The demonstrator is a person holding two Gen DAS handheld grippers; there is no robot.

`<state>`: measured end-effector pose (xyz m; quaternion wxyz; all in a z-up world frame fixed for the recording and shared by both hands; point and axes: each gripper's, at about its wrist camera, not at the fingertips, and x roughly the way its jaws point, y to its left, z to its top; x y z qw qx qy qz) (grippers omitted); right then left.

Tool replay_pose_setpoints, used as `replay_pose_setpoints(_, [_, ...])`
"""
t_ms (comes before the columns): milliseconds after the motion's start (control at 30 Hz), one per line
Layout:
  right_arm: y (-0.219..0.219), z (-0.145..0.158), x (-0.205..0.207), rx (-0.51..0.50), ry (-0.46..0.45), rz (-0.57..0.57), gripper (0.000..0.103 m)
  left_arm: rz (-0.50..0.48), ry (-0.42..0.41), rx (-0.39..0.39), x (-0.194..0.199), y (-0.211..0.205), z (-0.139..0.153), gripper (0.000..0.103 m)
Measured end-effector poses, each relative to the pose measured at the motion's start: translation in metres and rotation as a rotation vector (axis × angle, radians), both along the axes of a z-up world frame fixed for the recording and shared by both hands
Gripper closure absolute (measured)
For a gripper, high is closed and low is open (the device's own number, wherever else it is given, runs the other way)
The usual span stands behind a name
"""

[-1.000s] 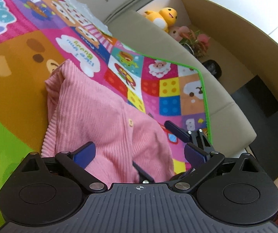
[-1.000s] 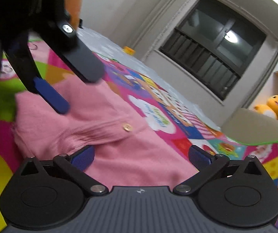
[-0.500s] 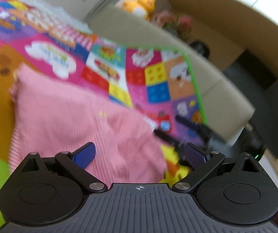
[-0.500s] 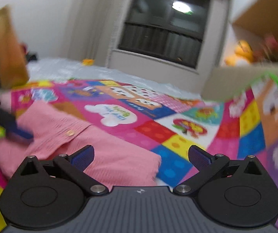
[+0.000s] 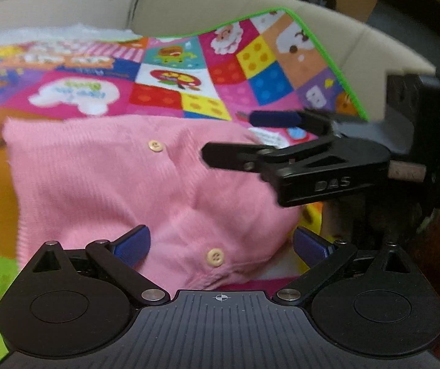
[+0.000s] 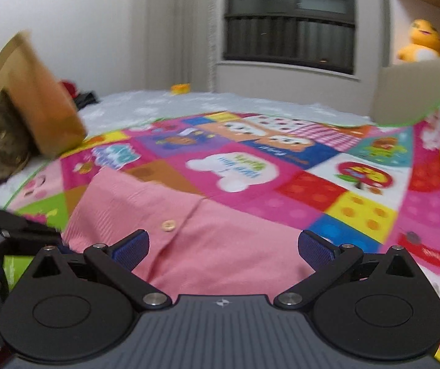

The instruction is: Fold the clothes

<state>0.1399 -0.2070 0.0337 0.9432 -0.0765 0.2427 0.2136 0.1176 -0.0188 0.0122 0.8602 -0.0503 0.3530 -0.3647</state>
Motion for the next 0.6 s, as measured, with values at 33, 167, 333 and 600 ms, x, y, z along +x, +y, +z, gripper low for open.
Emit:
replay_pose_setpoints(33, [0.006, 0.000, 0.001, -0.020, -0.002, 0.019, 0.000, 0.002, -0.007, 0.014, -0.001, 0.000, 0.001, 0.001])
replay_pose_setpoints(167, [0.025, -0.012, 0.008, -0.103, 0.030, 0.064, 0.000, 0.009, -0.034, 0.069, -0.005, 0.002, 0.005, 0.001])
replay_pose_setpoints(333, [0.037, -0.027, 0.009, -0.221, 0.037, 0.042, 0.000, 0.019, -0.068, 0.137, -0.010, 0.003, 0.010, 0.001])
replay_pose_setpoints(600, [-0.010, 0.000, 0.018, -0.125, -0.035, -0.133, 0.000, 0.033, -0.077, 0.135, -0.005, 0.006, 0.015, 0.001])
